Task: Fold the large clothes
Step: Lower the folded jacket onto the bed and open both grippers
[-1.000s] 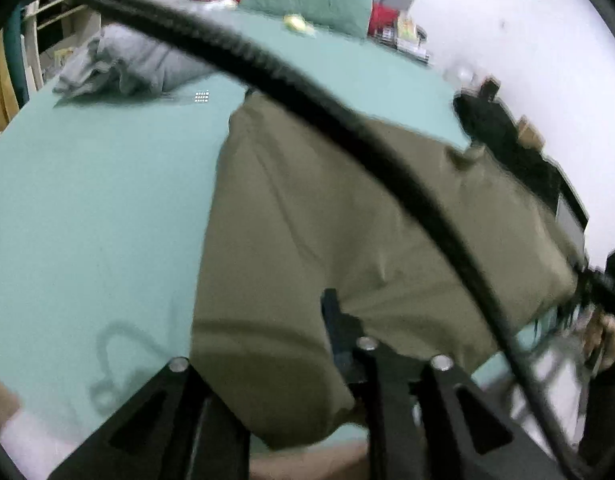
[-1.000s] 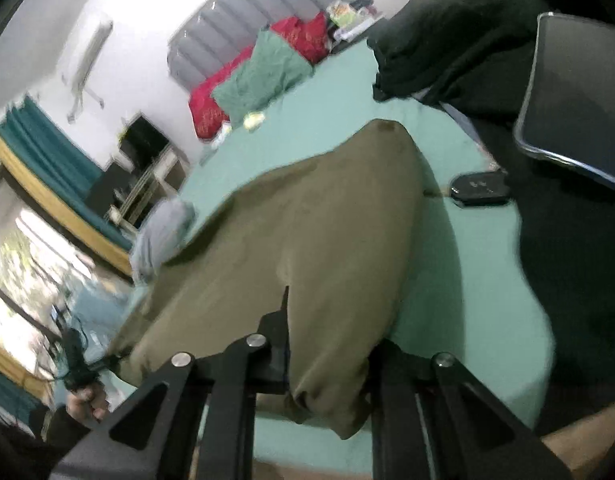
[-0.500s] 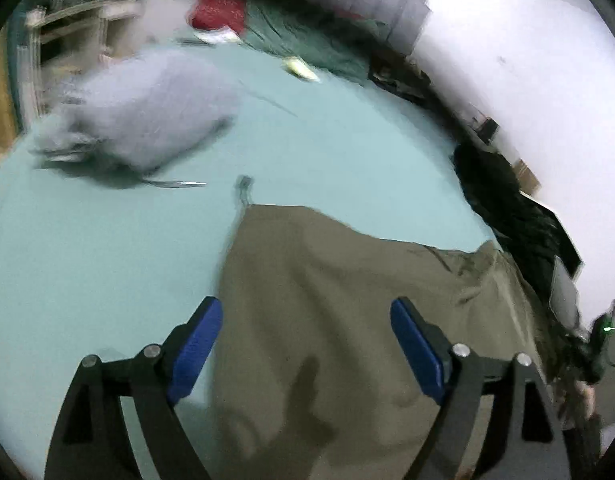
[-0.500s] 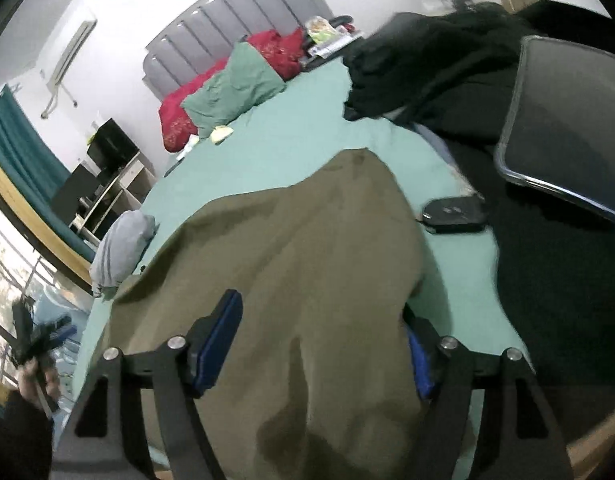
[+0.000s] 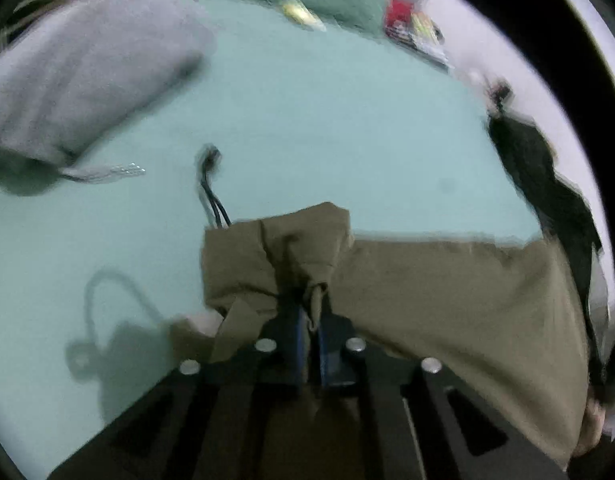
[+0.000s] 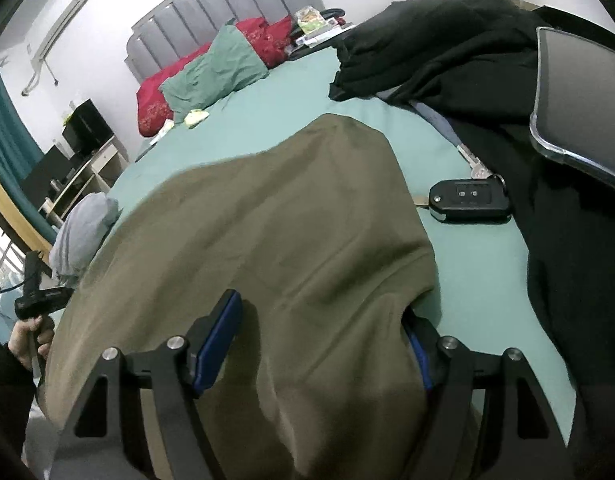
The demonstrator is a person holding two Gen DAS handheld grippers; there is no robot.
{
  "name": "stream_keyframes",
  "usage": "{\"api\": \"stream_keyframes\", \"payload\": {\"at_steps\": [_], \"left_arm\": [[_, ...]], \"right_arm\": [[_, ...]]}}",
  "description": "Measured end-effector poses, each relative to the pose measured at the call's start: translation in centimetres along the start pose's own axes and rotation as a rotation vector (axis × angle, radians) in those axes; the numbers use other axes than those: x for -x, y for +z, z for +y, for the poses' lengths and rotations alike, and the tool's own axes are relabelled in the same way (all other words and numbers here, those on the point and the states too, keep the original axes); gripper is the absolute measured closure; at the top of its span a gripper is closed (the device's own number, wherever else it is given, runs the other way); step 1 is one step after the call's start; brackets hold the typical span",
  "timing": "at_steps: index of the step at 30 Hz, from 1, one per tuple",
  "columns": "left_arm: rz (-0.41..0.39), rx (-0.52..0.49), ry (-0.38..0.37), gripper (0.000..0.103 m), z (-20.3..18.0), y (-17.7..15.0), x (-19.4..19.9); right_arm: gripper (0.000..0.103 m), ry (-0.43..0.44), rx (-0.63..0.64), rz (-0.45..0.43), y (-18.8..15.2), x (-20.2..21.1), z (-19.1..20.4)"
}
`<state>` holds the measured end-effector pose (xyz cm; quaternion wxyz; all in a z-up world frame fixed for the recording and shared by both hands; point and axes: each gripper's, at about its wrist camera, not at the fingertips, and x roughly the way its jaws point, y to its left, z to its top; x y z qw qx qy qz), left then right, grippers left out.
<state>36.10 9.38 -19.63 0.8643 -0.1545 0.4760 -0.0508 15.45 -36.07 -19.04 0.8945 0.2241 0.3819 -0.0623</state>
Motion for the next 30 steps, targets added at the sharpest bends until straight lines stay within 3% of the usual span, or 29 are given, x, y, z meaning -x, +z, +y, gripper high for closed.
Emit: {"api": "stream_keyframes", "payload": {"at_steps": [3, 6, 7, 8, 10, 13, 14, 21, 25, 28, 30], "left_arm": [[-0.124, 0.068, 0.067, 0.100, 1.0, 0.0, 2.7], [-0.104, 0.100, 0.098, 0.095, 2.2, 0.6, 2.8], [-0.089, 0.119, 0.106, 0.088, 2.4, 0.6, 2.7], [-0.077, 0.145, 0.109, 0.070, 2.5, 0.7, 2.7], [-0.117, 0.194, 0.107, 0.055, 2.5, 0.3, 4.6], [-0.168, 0.177, 0.085, 0.029, 0.4, -0.8, 7.8], [-0.181, 0.155, 0.069, 0.026, -0.6, -1.5, 8.9], [-0.148, -0.086, -0.015, 0.024, -11.0, -7.9, 12.0], [-0.052, -0.187, -0.152, 0.024, -18.0, -11.7, 10.4], [-0.043, -0.233, -0.119, 0.024, -21.5, -12.7, 8.3], [-0.012, -0.187, -0.100, 0.024, -21.8, -12.5, 6.6]], "right_arm": [[0.031, -0.015, 0.003, -0.037, -0.1, 0.5, 0.2], [0.030, -0.037, 0.011, -0.050, -0.1, 0.7, 0.2], [0.030, -0.041, 0.010, -0.048, 0.0, 0.5, 0.1], [0.030, -0.047, 0.012, -0.050, 0.0, 0.7, 0.1], [0.030, -0.053, 0.015, -0.066, -0.2, 1.2, 0.0], [0.029, -0.033, -0.012, -0.100, -0.5, 2.4, -0.7], [0.028, -0.024, -0.030, -0.110, -0.7, 2.9, -1.1], [0.020, 0.035, -0.110, -0.148, -1.6, 5.1, -3.3], [0.018, 0.090, -0.197, -0.114, -2.1, 5.0, -5.1], [0.016, 0.165, -0.271, -0.038, -2.5, 3.5, -6.1], [0.016, 0.184, -0.273, 0.013, -2.7, 2.5, -6.0]]}}
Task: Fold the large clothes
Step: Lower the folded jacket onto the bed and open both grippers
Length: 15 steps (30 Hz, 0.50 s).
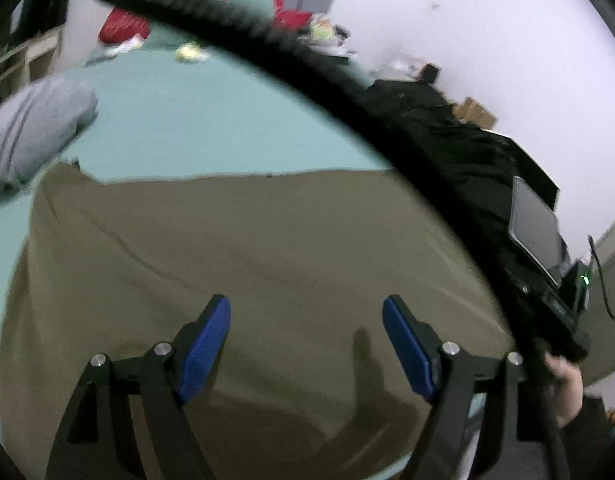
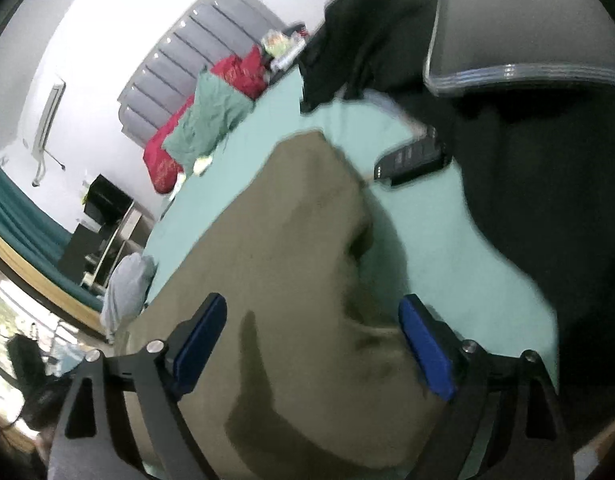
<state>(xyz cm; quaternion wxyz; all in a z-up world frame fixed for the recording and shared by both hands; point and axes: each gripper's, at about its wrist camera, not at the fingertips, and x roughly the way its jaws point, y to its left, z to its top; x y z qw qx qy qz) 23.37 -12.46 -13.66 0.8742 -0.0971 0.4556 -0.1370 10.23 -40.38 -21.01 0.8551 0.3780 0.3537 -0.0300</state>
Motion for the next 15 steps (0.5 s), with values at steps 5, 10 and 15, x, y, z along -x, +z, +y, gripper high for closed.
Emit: {"api": "stream_keyframes", "payload": {"at_steps": [5, 10, 15], "left_arm": [[0.081, 0.161, 0.005, 0.025, 2.7, -1.9, -4.7], [0.095, 0.130, 0.061, 0.025, 2.6, -2.8, -6.4], [0.051, 0.091, 0.129, 0.021, 1.7, -3.0, -7.5]], "right_arm": [[0.012, 0.036, 0.056, 0.075, -0.6, -1.8, 1.4], [0.010, 0.113, 0.061, 0.135, -0.8, -3.6, 2.3], [0.011, 0.260, 0.026, 0.175, -1.2, -4.9, 3.4]]}}
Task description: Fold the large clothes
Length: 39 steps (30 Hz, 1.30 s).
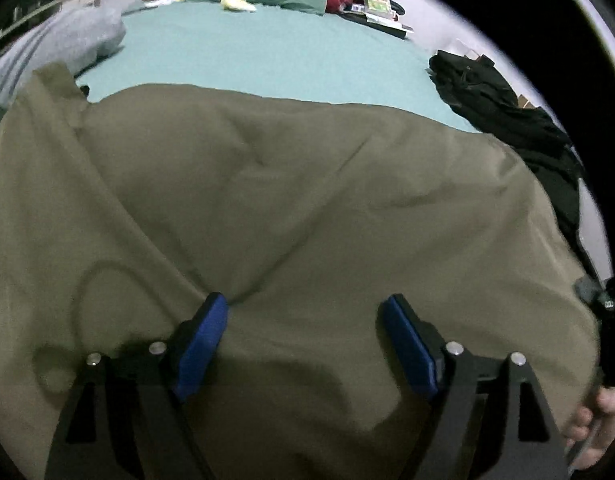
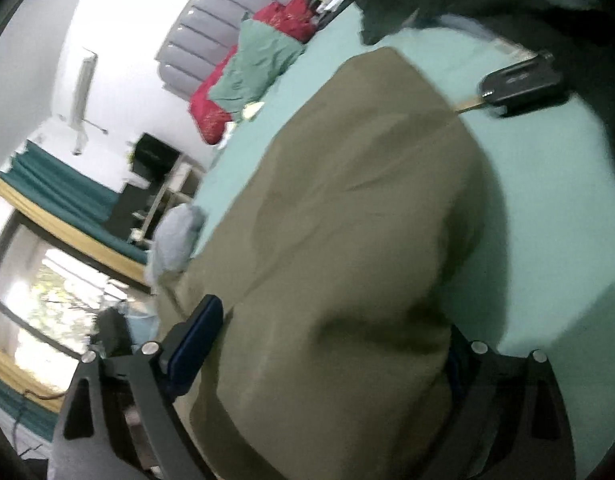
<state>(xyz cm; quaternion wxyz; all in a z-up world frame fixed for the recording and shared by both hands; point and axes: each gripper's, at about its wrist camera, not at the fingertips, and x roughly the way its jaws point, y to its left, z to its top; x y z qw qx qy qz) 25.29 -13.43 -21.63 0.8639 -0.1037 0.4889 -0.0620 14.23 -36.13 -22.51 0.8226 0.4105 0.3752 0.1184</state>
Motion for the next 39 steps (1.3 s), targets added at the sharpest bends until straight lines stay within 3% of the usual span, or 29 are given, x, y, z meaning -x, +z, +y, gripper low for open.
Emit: {"api": "stream_keyframes", "payload": {"at_steps": [2, 4, 7, 12, 15, 17, 22, 25, 27, 28, 30, 33, 38, 39], "left_arm": [[-0.016, -0.022, 0.038, 0.020, -0.5, 0.2, -0.8], [-0.020, -0.025, 0.051, 0.020, -0.5, 0.4, -0.8], [-0.014, -0.030, 0.053, 0.020, -0.3, 0.6, -0.8], [0.016, -0.028, 0.050, 0.020, -0.3, 1.1, -0.4], [0.038, -0.025, -0.040, 0.019, 0.2, 1.8, 0.8], [0.020, -0.046, -0.082, 0.019, 1.1, 1.9, 2.5], [-0.053, -0.102, -0.095, 0.019, 5.2, 2.5, 7.3], [-0.105, -0.119, -0.050, 0.019, 9.3, 2.4, 10.0], [-0.133, -0.138, 0.064, 0.019, 12.5, 2.2, 11.2], [-0.141, -0.135, 0.084, 0.019, 13.8, 2.1, 11.5], [-0.154, -0.093, 0.078, 0.019, 17.1, 1.8, 12.2], [-0.179, 0.045, -0.018, 0.019, 23.1, 1.0, 13.3], [-0.200, 0.263, -0.078, 0.019, 30.1, 0.6, 13.9], [-0.207, 0.281, -0.084, 0.019, 31.0, 0.5, 14.1]], "right_arm": [[0.019, 0.094, -0.019, 0.037, -0.4, -0.8, 0.5], [0.060, 0.160, -0.015, 0.053, -0.9, -1.4, 1.3], [0.075, 0.140, 0.079, 0.018, -0.8, -0.9, 3.8], [0.078, 0.089, 0.172, -0.033, -0.9, 0.1, 7.9], [0.079, 0.015, 0.280, -0.056, -1.0, 0.9, 11.8], [0.079, -0.020, 0.332, -0.072, -1.1, 0.9, 14.9], [0.079, -0.138, 0.510, -0.059, -1.9, -0.6, 22.8], [0.079, -0.197, 0.617, -0.039, -2.6, -2.4, 27.5], [0.079, -0.222, 0.673, -0.022, -3.1, -4.3, 30.2], [0.079, -0.230, 0.700, -0.008, -3.7, -5.5, 31.7], [0.079, -0.239, 0.750, 0.020, -4.9, -7.5, 33.8], [0.079, -0.260, 0.839, 0.105, -7.8, -12.3, 37.2], [0.075, -0.255, 0.920, 0.319, -14.0, -20.5, 39.5], [0.070, -0.253, 0.926, 0.356, -14.9, -21.7, 39.3]]}}
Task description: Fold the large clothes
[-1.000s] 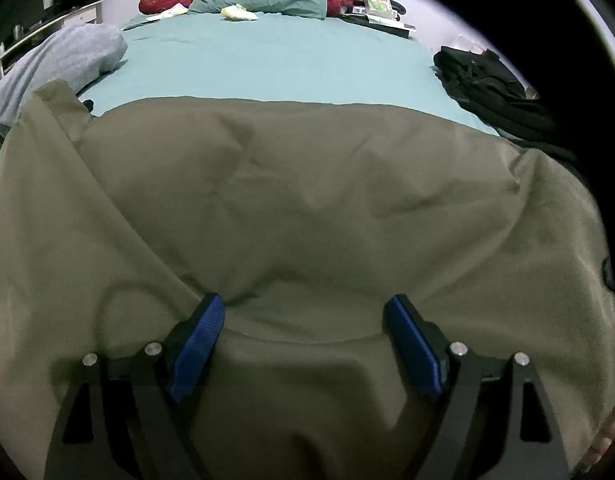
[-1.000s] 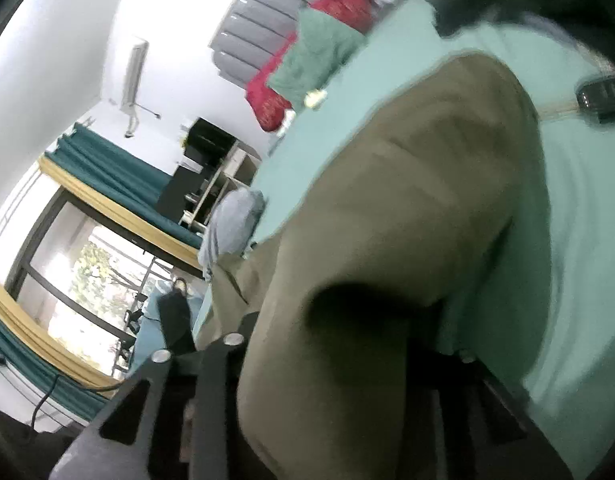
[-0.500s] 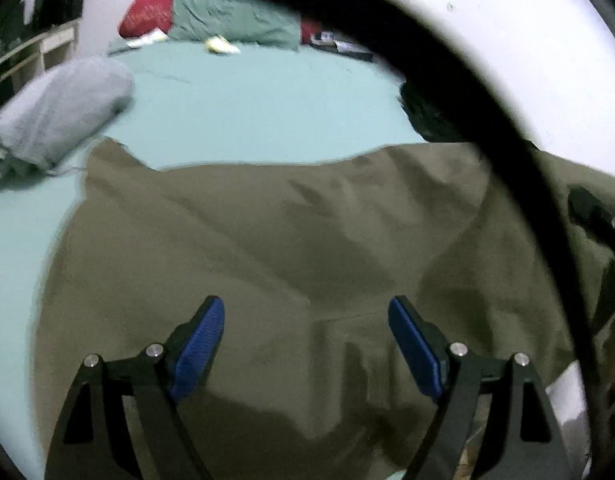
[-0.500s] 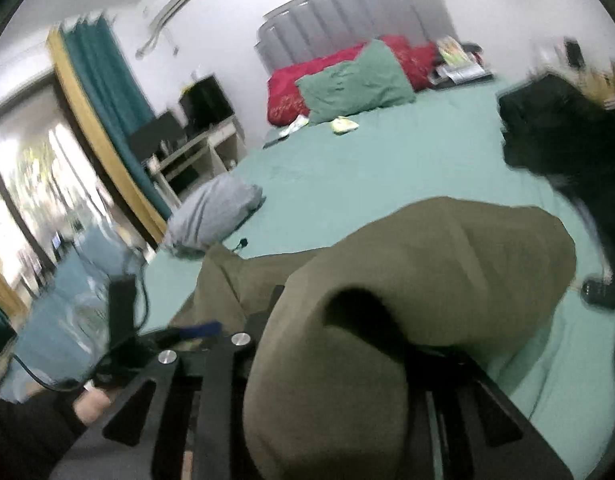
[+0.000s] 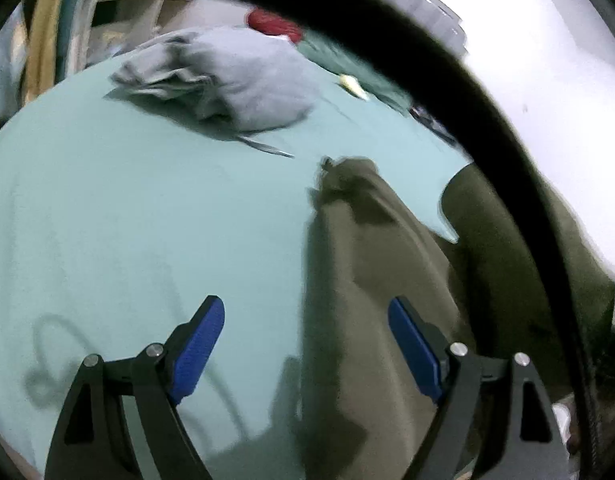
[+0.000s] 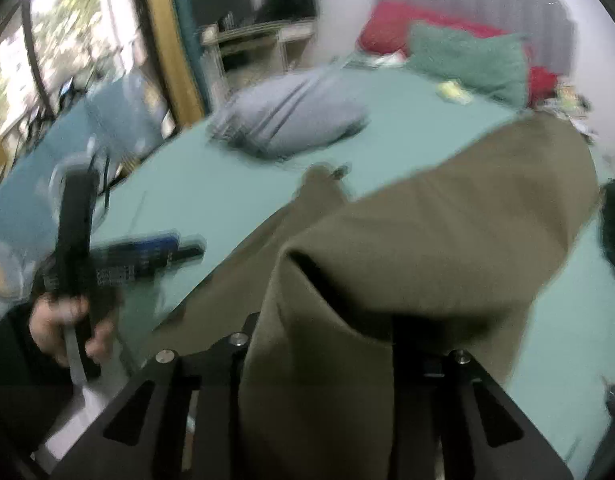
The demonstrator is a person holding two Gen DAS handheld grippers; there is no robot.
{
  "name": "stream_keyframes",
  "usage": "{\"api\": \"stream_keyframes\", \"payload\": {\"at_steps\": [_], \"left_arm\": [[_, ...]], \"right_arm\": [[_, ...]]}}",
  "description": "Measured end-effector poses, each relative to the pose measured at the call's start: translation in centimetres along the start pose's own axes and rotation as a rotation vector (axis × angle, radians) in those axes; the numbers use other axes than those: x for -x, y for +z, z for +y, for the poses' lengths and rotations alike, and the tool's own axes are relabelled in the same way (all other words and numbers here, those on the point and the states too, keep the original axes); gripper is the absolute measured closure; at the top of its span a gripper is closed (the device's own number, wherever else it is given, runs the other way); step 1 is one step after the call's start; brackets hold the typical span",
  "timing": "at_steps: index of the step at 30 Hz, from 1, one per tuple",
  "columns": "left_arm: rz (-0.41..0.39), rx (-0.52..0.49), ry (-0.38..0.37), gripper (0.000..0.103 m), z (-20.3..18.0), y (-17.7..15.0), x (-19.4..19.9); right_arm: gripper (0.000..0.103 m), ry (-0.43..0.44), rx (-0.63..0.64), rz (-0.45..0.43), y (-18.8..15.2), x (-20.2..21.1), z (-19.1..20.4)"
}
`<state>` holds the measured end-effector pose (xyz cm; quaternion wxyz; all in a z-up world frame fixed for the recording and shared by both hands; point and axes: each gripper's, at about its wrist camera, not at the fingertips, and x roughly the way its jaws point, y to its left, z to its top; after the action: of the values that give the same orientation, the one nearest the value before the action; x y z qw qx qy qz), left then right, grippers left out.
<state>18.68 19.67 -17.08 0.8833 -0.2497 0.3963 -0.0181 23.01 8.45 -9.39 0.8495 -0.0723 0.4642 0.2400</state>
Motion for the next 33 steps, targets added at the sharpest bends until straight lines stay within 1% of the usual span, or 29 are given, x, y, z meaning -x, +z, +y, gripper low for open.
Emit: {"api": "stream_keyframes", "payload": {"at_steps": [1, 2, 3, 4, 6, 9, 11, 12, 13, 15, 17, 18, 19, 20, 21, 23, 24, 25, 26, 27, 28, 29, 30, 31, 32, 33], "left_arm": [[-0.008, 0.019, -0.005, 0.019, 0.9, 0.3, 0.2], [-0.016, 0.035, -0.011, 0.019, 1.7, 0.5, 0.3], [-0.018, 0.052, -0.009, 0.019, 2.1, 0.5, 0.3], [-0.015, 0.076, 0.000, 0.019, 3.0, 0.5, 0.4], [-0.032, 0.113, 0.006, 0.019, 4.1, 0.6, 0.9], [-0.079, 0.134, 0.003, 0.019, 4.9, 0.9, 2.0], [-0.109, 0.136, -0.020, 0.019, 4.6, 1.0, 2.9], [-0.118, 0.127, -0.039, 0.019, 4.1, 1.2, 3.2], [-0.127, 0.105, -0.074, 0.019, 3.1, 1.3, 3.5], [-0.139, 0.052, -0.146, 0.019, 1.0, 1.4, 4.2], [-0.121, -0.010, -0.229, 0.012, -1.7, 1.5, 4.1], [-0.095, -0.062, -0.270, 0.010, -3.5, 1.3, 3.9], [-0.065, -0.099, -0.282, 0.007, -4.6, 1.2, 3.4], [-0.023, -0.137, -0.283, 0.005, -5.7, 0.8, 2.8], [0.042, -0.176, -0.261, 0.005, -6.8, 0.2, 1.5], [0.129, -0.213, -0.219, 0.006, -7.5, -1.1, -0.6], [0.177, -0.229, -0.187, 0.006, -7.5, -2.1, -1.6], [0.204, -0.233, -0.154, 0.008, -7.4, -2.7, -2.2], [0.216, -0.229, -0.125, 0.015, -7.0, -3.4, -2.4], [0.220, -0.210, -0.103, 0.019, -6.2, -3.9, -2.4], [0.224, -0.193, -0.092, 0.025, -5.7, -4.1, -2.3], [0.230, -0.174, -0.065, 0.033, -5.0, -4.2, -2.1], [0.230, -0.161, -0.029, 0.035, -4.3, -4.2, -1.9], [0.230, -0.148, -0.004, 0.036, -3.8, -4.2, -1.7], [0.233, -0.125, 0.019, 0.036, -3.1, -4.3, -1.5], [0.237, -0.097, 0.029, 0.036, -2.6, -4.2, -1.1]], "right_arm": [[0.060, 0.038, 0.018, 0.049, -0.3, -1.9, 1.2], [0.056, 0.069, 0.028, 0.080, -0.5, -3.1, 2.2], [0.046, 0.124, 0.028, 0.106, -0.8, -4.6, 3.4], [0.038, 0.166, 0.016, 0.114, -1.2, -5.3, 3.5], [0.033, 0.245, -0.013, 0.120, -1.7, -6.0, 4.0], [0.032, 0.318, -0.053, 0.087, -2.2, -4.3, 3.6], [0.030, 0.325, -0.057, 0.046, -2.3, -2.0, 3.1], [0.024, 0.336, -0.053, 0.026, -2.2, -0.8, 2.7], [0.020, 0.342, -0.050, -0.019, -2.4, 1.4, 2.0], [0.018, 0.334, -0.058, -0.089, -3.1, 4.5, 0.4], [0.014, 0.280, -0.099, -0.161, -3.8, 7.3, -2.8], [0.012, 0.214, -0.147, -0.194, -4.5, 8.4, -5.3], [0.012, 0.177, -0.188, -0.206, -5.4, 8.9, -7.0], [0.012, 0.138, -0.261, -0.206, -6.1, 8.8, -9.6], [0.012, 0.118, -0.331, -0.200, -7.0, 8.4, -11.9], [0.012, 0.124, -0.442, -0.188, -8.6, 7.1, -15.4], [0.012, 0.157, -0.510, -0.166, -10.1, 5.6, -17.1], [0.012, 0.195, -0.543, -0.146, -10.9, 4.4, -17.8], [0.012, 0.244, -0.576, -0.123, -12.0, 3.0, -18.3], [0.012, 0.276, -0.592, -0.108, -12.9, 2.1, -18.3], [0.012, 0.351, -0.625, -0.112, -14.0, 0.6, -18.3], [0.012, 0.409, -0.661, -0.132, -14.7, -0.4, -17.9], [0.012, 0.472, -0.713, -0.154, -15.4, -1.3, -18.0], [0.012, 0.526, -0.773, -0.171, -16.2, -2.5, -17.8], [0.012, 0.536, -0.782, -0.187, -16.6, -2.7, -17.7], [0.019, 0.538, -0.752, -0.209, -16.6, -2.7, -17.1]]}}
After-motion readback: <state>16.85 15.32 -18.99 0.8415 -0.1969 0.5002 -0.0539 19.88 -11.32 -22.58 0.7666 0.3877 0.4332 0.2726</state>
